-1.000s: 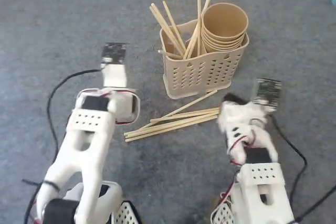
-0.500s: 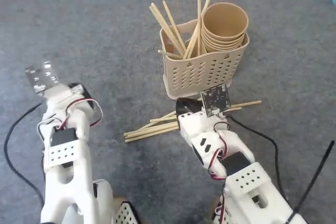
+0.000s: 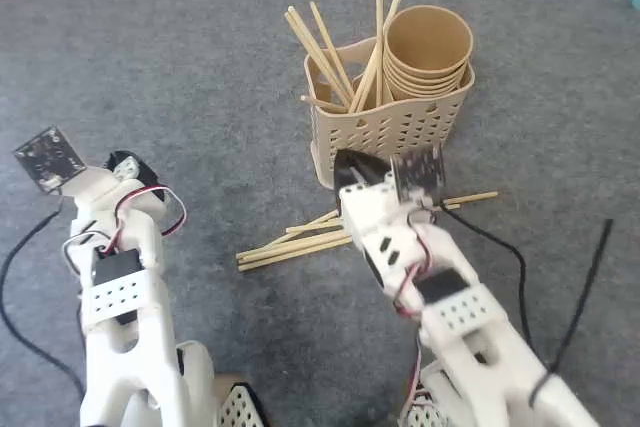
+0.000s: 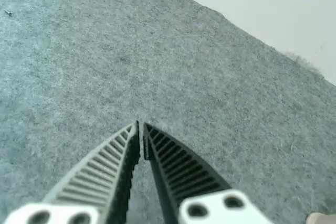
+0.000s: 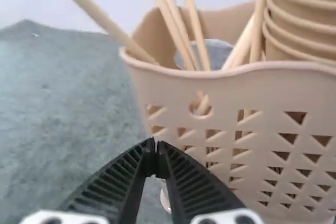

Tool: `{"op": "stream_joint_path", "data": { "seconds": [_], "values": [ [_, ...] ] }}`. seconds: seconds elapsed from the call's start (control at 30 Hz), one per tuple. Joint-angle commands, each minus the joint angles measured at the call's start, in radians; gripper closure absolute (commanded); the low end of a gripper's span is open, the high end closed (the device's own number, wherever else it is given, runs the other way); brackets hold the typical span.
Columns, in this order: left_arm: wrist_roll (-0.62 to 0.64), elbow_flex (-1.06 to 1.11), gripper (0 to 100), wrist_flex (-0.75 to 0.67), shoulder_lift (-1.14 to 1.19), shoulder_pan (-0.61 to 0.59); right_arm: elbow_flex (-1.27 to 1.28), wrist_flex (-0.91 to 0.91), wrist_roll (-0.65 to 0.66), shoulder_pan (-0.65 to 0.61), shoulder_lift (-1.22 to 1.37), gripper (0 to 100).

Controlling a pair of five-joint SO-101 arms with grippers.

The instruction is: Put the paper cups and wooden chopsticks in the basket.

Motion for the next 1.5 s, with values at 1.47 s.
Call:
{"op": "stream_joint_path", "data": {
  "seconds": [1.47],
  "values": [
    [0.061, -0.291, 99, -0.015, 0.404, -0.138, 0.014, 1.021, 0.278, -0.252, -0.616, 87.6]
  ]
}}
